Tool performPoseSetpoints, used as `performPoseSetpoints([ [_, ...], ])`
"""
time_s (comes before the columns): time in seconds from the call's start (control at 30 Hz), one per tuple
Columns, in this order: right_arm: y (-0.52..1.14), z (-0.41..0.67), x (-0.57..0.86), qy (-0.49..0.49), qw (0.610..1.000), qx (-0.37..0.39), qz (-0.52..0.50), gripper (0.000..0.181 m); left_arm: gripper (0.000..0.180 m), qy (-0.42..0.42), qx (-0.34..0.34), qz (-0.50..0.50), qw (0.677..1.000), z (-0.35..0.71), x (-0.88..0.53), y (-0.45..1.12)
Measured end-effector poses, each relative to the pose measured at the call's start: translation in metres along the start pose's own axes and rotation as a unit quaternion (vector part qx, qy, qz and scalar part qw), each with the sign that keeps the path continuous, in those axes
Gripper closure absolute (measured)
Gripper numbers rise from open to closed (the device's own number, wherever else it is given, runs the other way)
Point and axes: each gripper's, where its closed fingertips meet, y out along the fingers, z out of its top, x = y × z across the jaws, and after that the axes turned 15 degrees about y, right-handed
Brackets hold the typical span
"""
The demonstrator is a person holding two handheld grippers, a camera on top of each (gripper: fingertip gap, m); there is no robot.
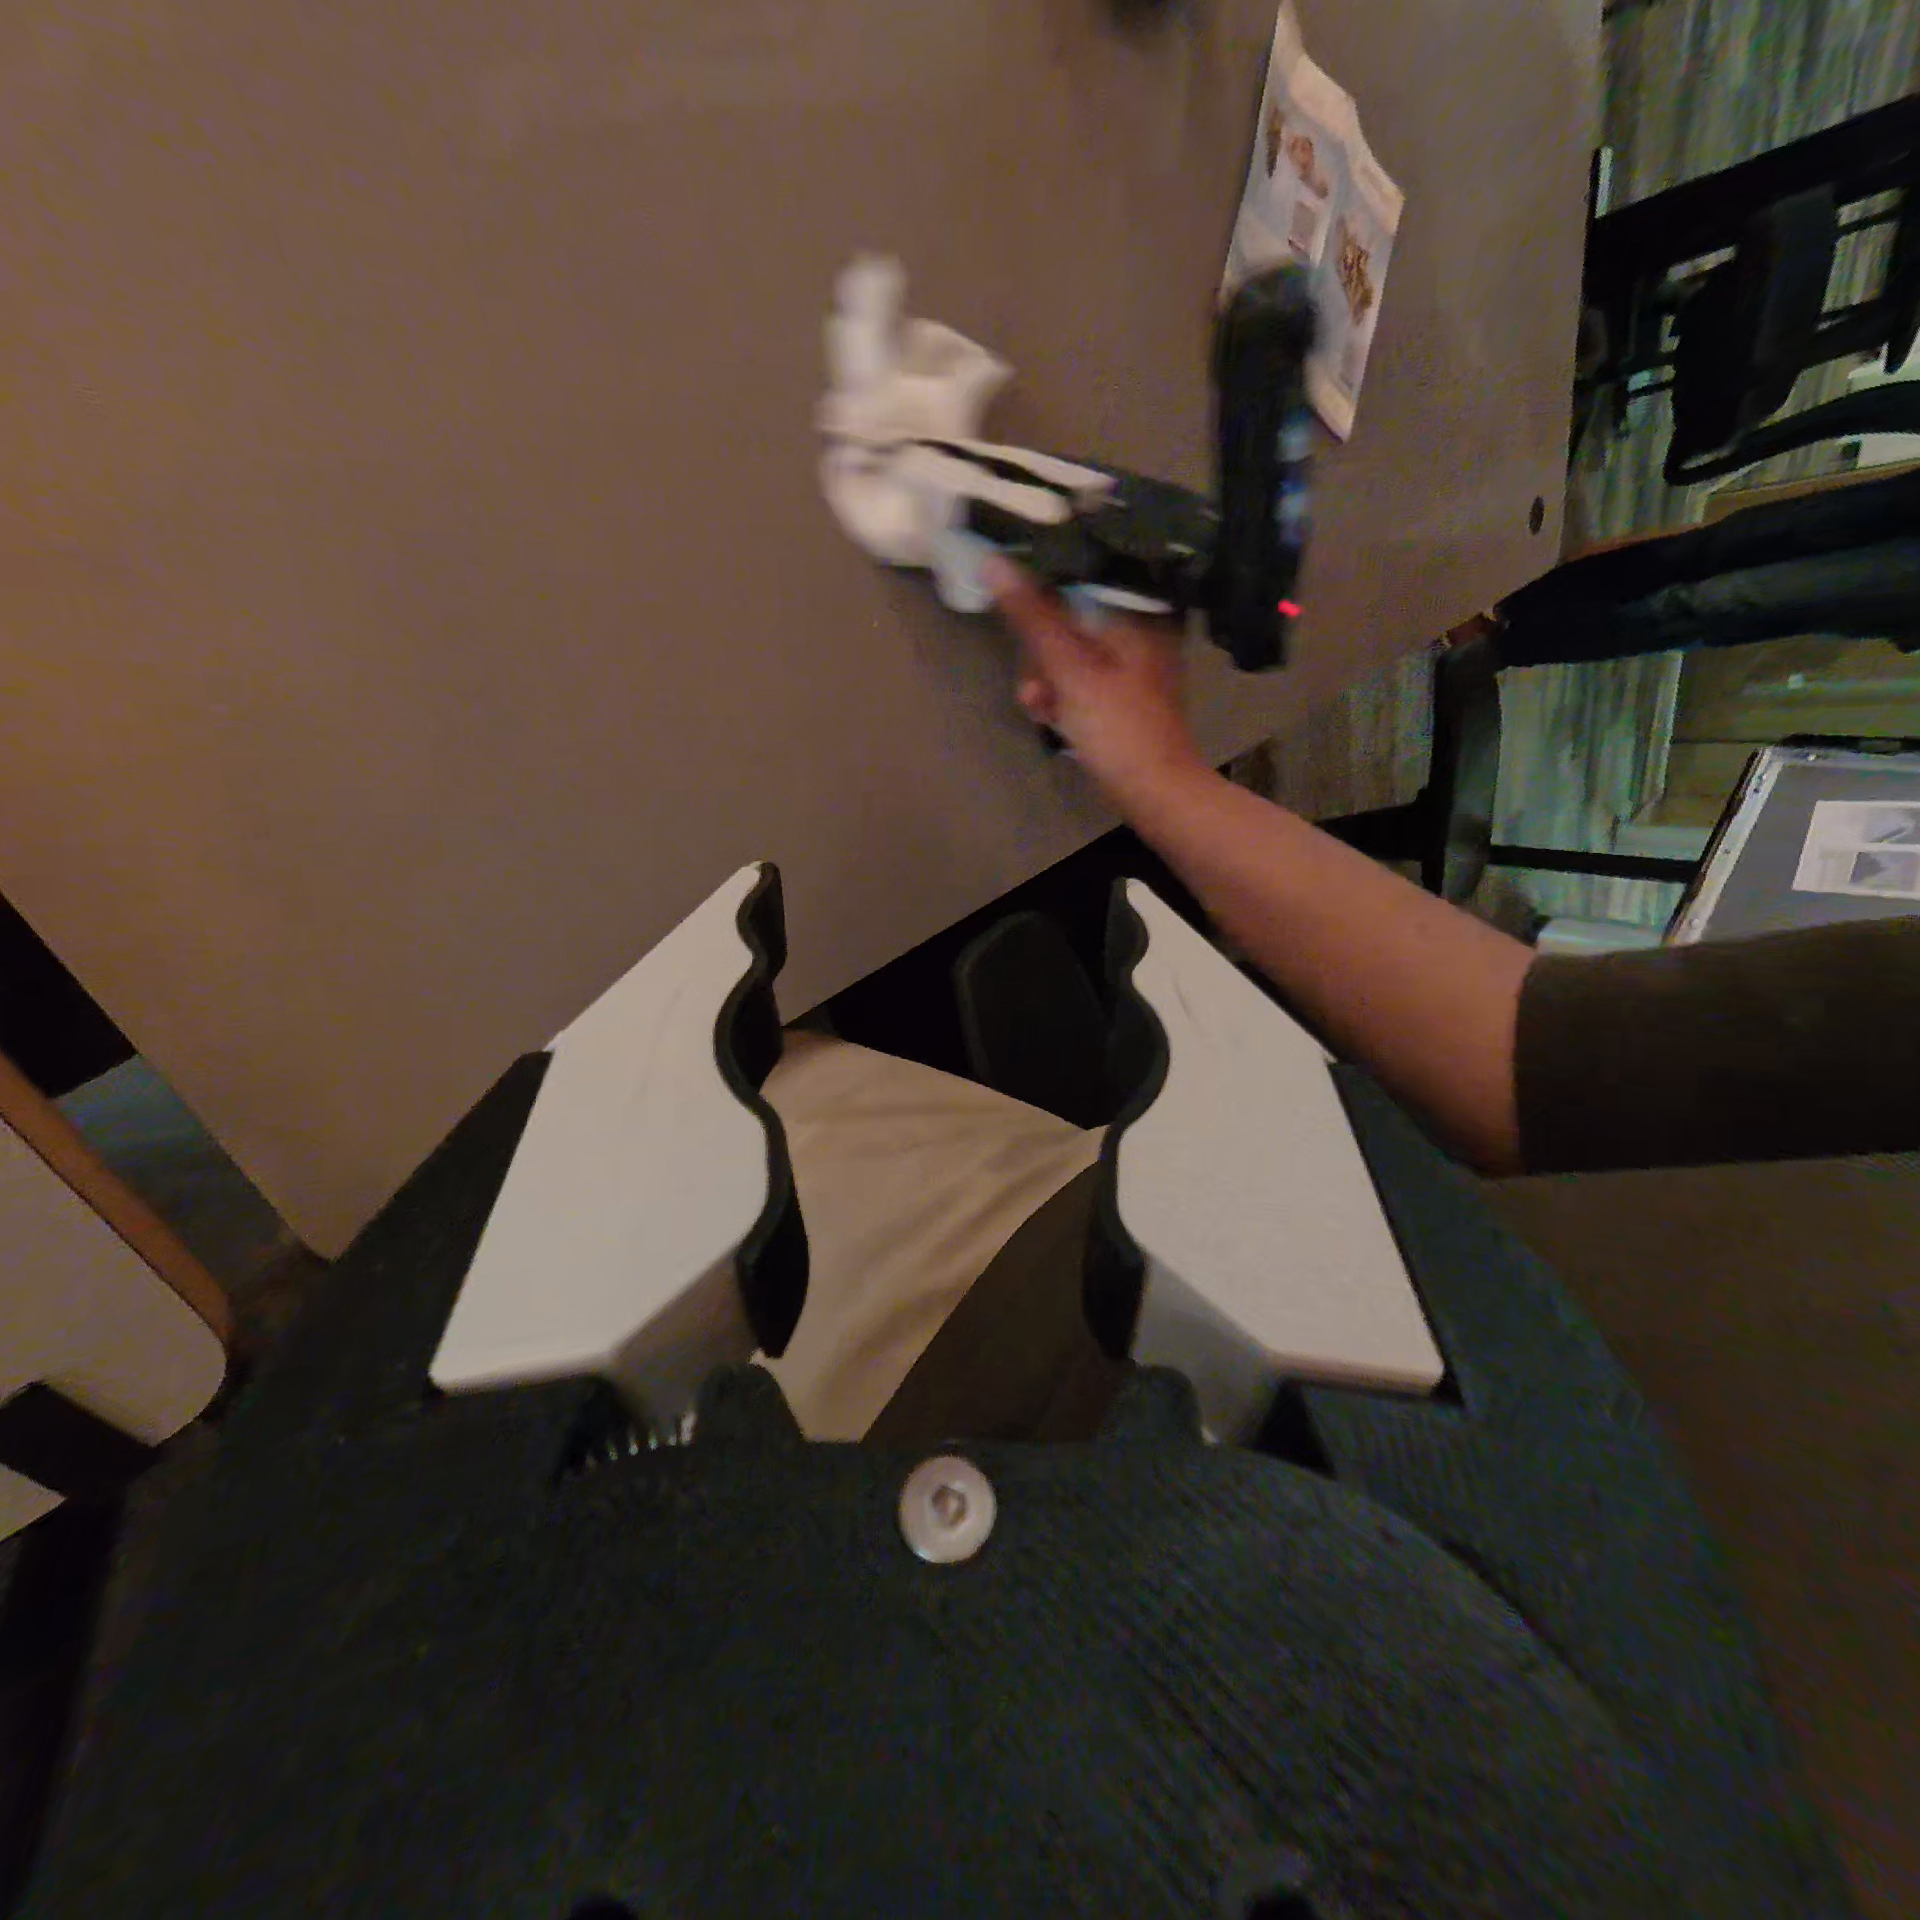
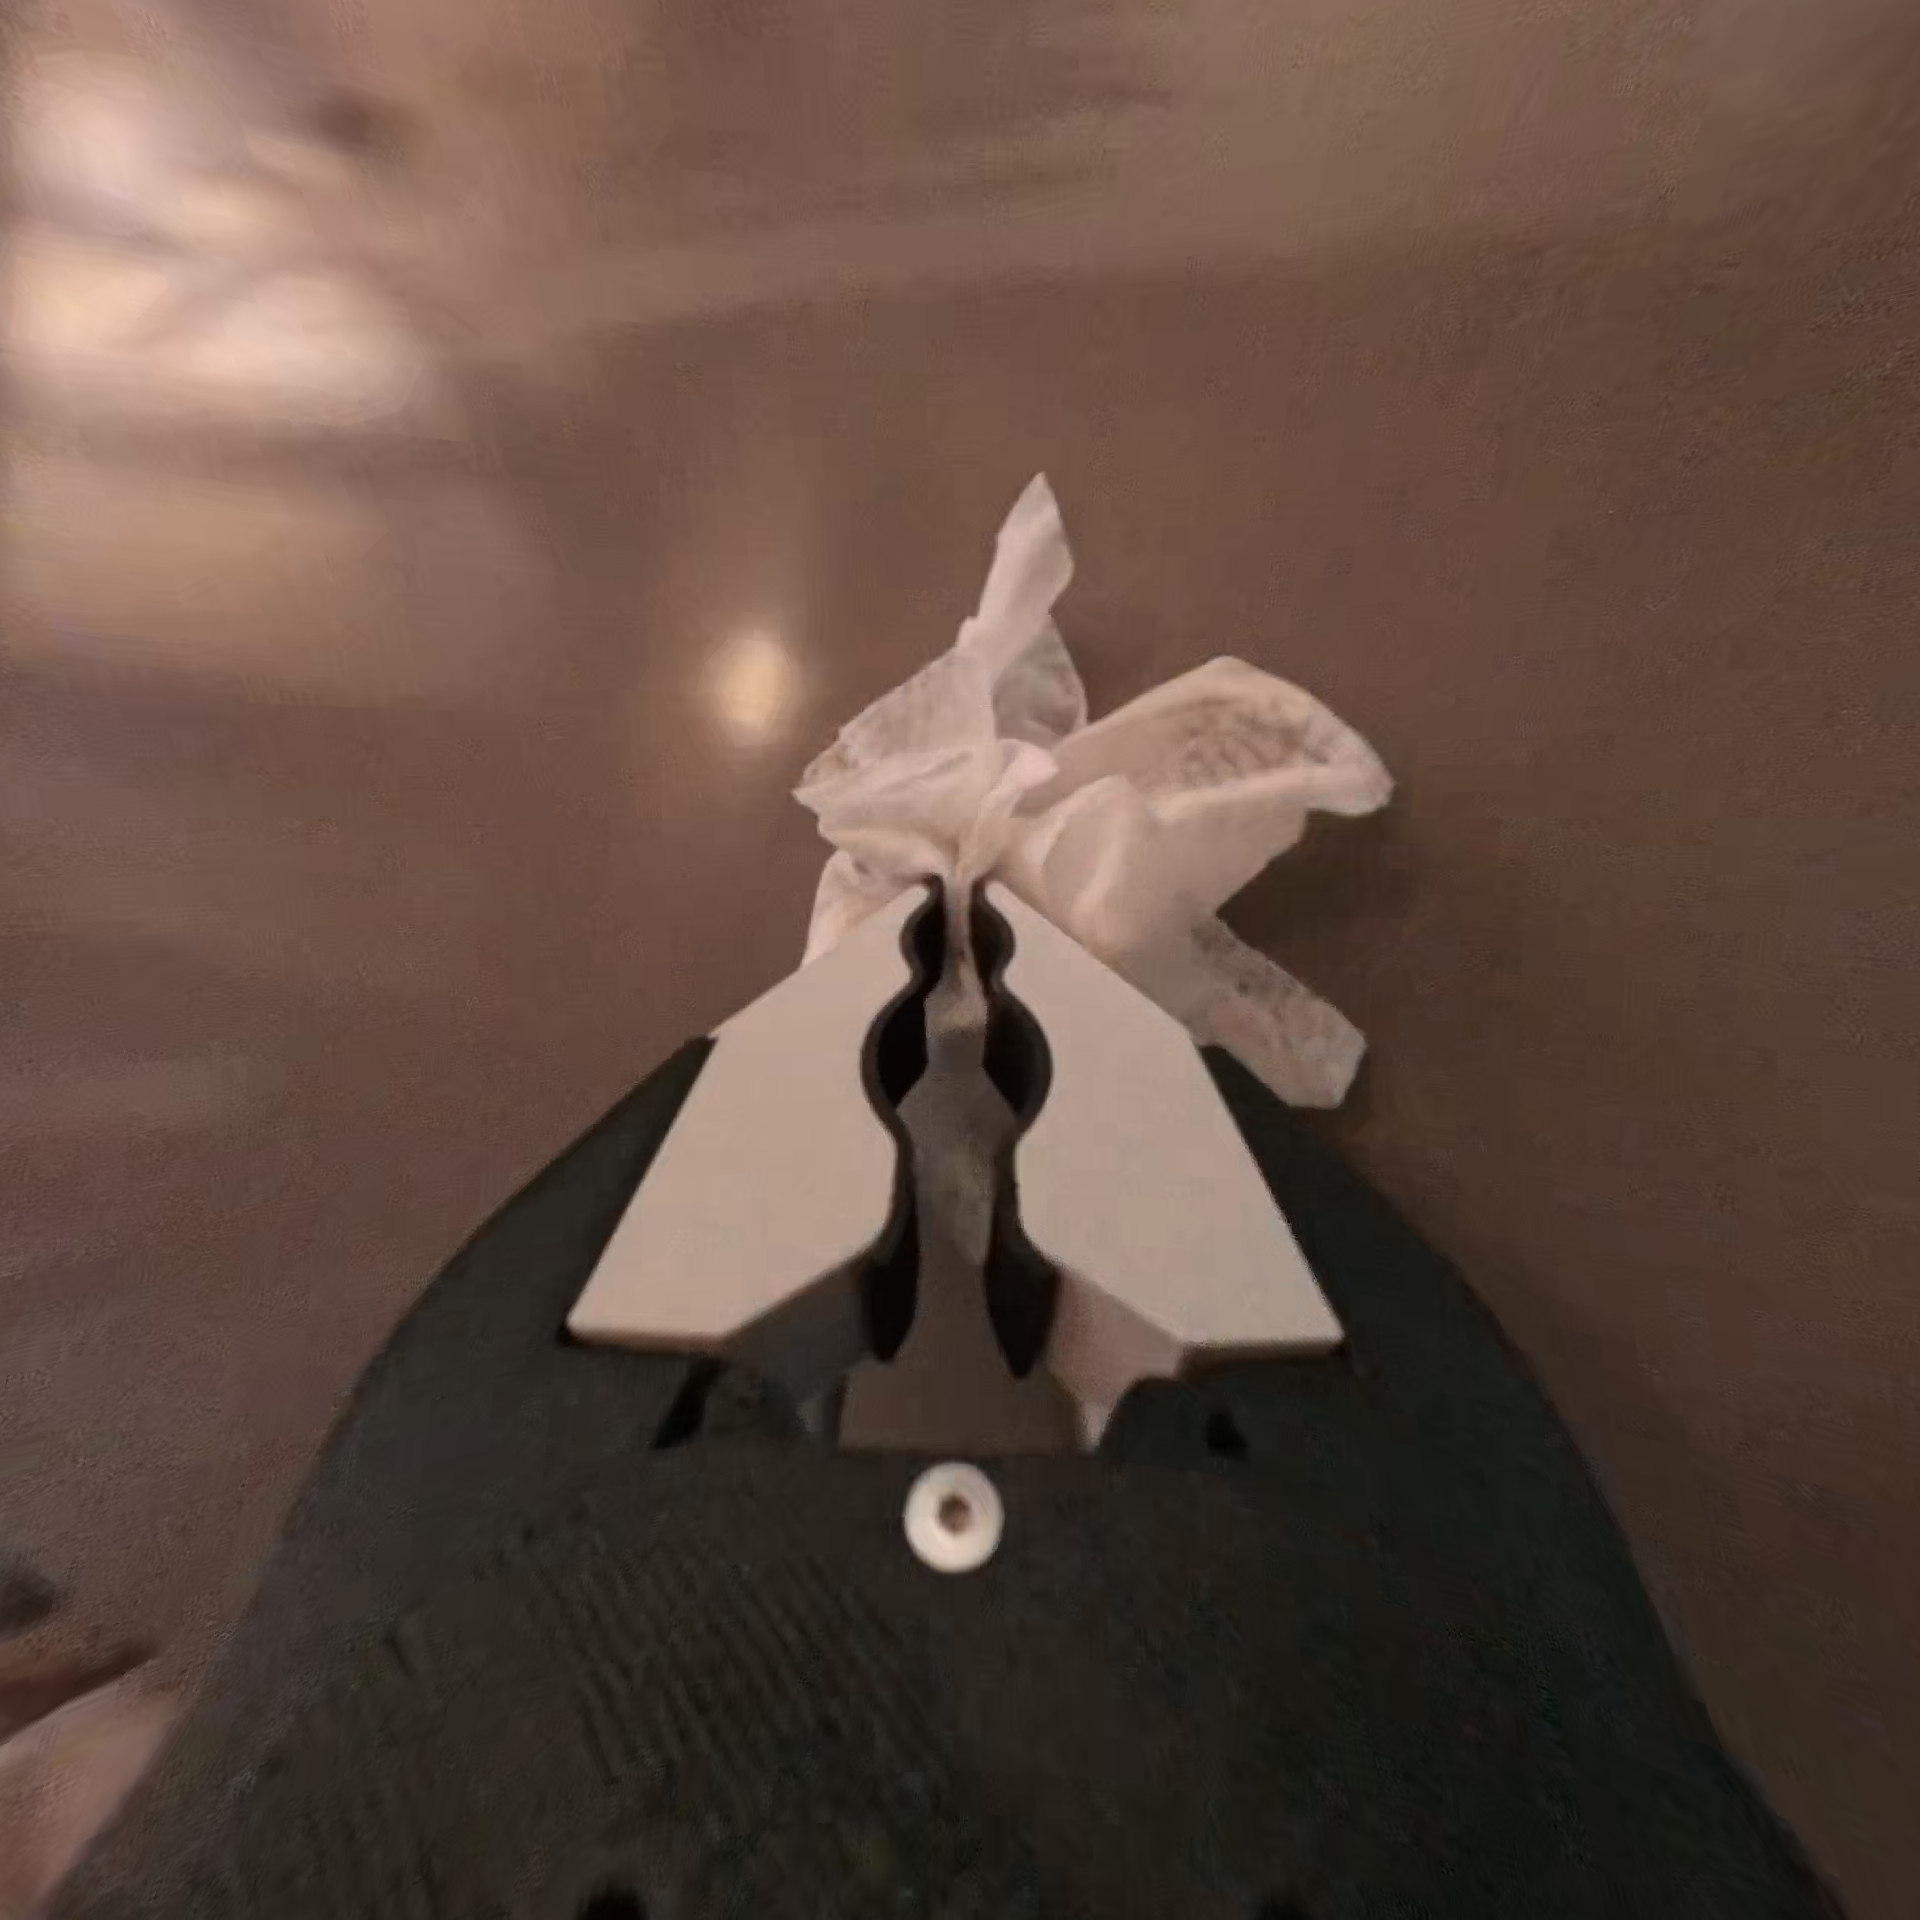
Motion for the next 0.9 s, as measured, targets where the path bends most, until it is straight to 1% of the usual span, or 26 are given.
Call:
performPoseSetpoints([
  [0.03, 0.024, 0.004, -0.042, -0.056, 0.998, -0.012, 0.037, 0.177, 0.123, 0.003, -0.003, 0.002, 1.0, -0.001, 0.0, 0.0],
  [0.1, 0.061, 0.036, -0.076, -0.18, 0.983, -0.006, 0.042, 0.178, 0.123, 0.005, -0.011, 0.008, 1.0, -0.006, -0.002, -0.001],
  [0.13, 0.076, 0.065, -0.07, -0.194, 0.981, 0.005, 0.03, 0.178, 0.123, 0.004, -0.013, 0.01, 1.0, -0.008, -0.002, -0.003],
  [0.17, 0.086, 0.099, -0.05, -0.175, 0.984, 0.019, 0.012, 0.178, 0.123, 0.004, -0.013, 0.012, 1.0, -0.01, -0.003, -0.006],
  [0.23, 0.092, 0.169, 0.021, -0.097, 0.992, 0.056, -0.057, 0.178, 0.123, 0.006, -0.012, 0.026, 1.0, -0.015, -0.007, -0.012],
  [0.3, 0.086, 0.217, 0.089, -0.031, 0.989, 0.081, -0.121, 0.178, 0.123, 0.004, -0.013, 0.042, 0.999, -0.023, -0.013, -0.018],
  [0.37, 0.087, 0.235, 0.108, -0.002, 0.984, 0.087, -0.154, 0.178, 0.123, -0.009, -0.008, 0.053, 0.999, -0.03, -0.02, -0.023],
  [0.4, 0.093, 0.236, 0.098, -0.009, 0.983, 0.088, -0.161, 0.178, 0.123, -0.019, -0.003, 0.054, 0.998, -0.032, -0.023, -0.024],
  [0.43, 0.104, 0.231, 0.071, -0.033, 0.986, 0.085, -0.142, 0.178, 0.123, -0.03, 0.002, 0.052, 0.998, -0.033, -0.025, -0.025],
  [0.5, 0.131, 0.204, -0.015, -0.098, 0.99, 0.07, -0.067, 0.178, 0.123, -0.05, 0.011, 0.042, 0.998, -0.031, -0.028, -0.023],
  [0.57, 0.151, 0.151, -0.116, -0.169, 0.985, 0.029, 0.033, 0.178, 0.122, -0.055, 0.018, 0.034, 0.998, -0.026, -0.027, -0.022],
  [0.63, 0.154, 0.088, -0.196, -0.261, 0.959, -0.025, 0.11, 0.178, 0.122, -0.047, 0.02, 0.032, 0.998, -0.02, -0.026, -0.021],
  [0.67, 0.151, 0.07, -0.212, -0.318, 0.941, -0.033, 0.115, 0.178, 0.123, -0.041, 0.021, 0.031, 0.998, -0.017, -0.025, -0.021],
  [0.7, 0.15, 0.065, -0.214, -0.355, 0.928, -0.031, 0.112, 0.178, 0.123, -0.035, 0.021, 0.032, 0.999, -0.016, -0.025, -0.022],
  [0.73, 0.148, 0.072, -0.204, -0.357, 0.927, -0.028, 0.109, 0.178, 0.123, -0.029, 0.02, 0.035, 0.999, -0.016, -0.025, -0.023],
  [0.77, 0.148, 0.091, -0.181, -0.33, 0.939, -0.02, 0.094, 0.178, 0.123, -0.025, 0.018, 0.038, 0.999, -0.018, -0.026, -0.024],
  [0.83, 0.146, 0.152, -0.104, -0.244, 0.97, 0.011, 0.019, 0.178, 0.123, -0.022, 0.014, 0.047, 0.999, -0.026, -0.03, -0.026],
  [0.9, 0.136, 0.209, -0.018, -0.14, 0.987, 0.045, -0.069, 0.178, 0.123, -0.028, 0.012, 0.054, 0.998, -0.035, -0.034, -0.029],
])
